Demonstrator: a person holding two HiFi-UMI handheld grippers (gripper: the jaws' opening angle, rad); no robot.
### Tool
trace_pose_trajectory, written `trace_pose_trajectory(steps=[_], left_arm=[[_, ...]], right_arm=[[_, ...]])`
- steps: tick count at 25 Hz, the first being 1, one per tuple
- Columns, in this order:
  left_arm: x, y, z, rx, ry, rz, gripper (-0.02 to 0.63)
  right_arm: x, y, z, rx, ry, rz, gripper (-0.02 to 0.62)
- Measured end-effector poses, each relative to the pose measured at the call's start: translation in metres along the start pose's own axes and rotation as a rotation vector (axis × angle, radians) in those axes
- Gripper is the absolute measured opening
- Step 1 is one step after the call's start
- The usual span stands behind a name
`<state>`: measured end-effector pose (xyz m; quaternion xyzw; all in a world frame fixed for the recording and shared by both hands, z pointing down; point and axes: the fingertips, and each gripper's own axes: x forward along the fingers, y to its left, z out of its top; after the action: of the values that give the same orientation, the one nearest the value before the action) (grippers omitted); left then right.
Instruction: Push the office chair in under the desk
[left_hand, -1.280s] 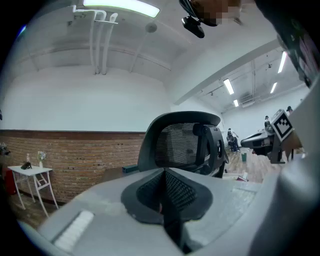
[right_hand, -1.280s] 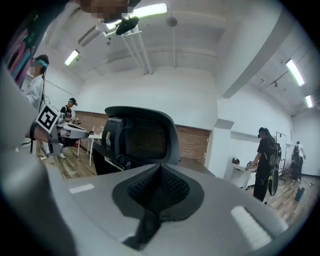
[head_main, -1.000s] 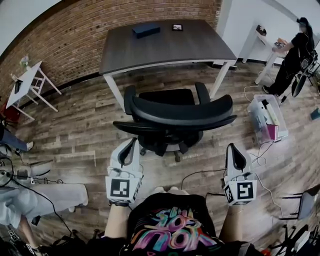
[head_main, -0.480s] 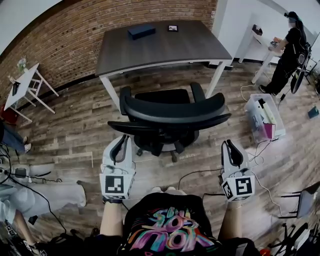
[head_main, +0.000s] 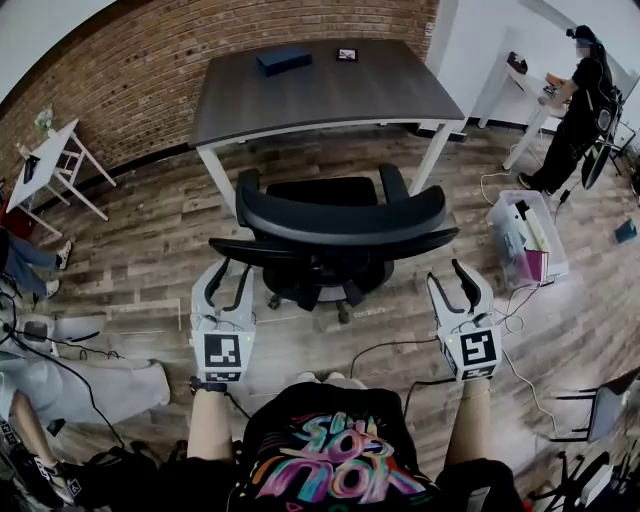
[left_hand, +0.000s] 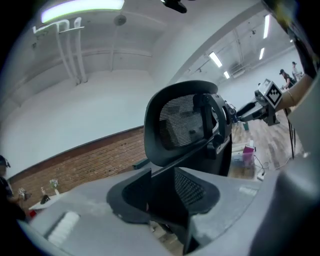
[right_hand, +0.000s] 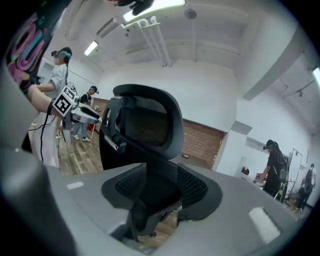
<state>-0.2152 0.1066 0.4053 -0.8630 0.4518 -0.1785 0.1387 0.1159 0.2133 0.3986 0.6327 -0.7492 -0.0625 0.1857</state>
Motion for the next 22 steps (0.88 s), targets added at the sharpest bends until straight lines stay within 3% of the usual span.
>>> trace_pose_trajectory(steps=[7,13,22], left_arm=[[0.013,0.011,-0.026,0.126,0.081,-0.007,0.216],[0.033,0.011,-0.041,0.284,0.151,-0.071,0.285],[0.053,0.014,-0.049,0.414,0.212,-0.084,0.302]], right_arm=[[0.021,-0.015,-0.013,-0.112,0.064,0.010,0.255],[0.040,-0.039,-0.018,-0.195,0.112,0.018,0.278],[0.062,-0.046,-0.045,-0.373,0.220,0.096,0.279]])
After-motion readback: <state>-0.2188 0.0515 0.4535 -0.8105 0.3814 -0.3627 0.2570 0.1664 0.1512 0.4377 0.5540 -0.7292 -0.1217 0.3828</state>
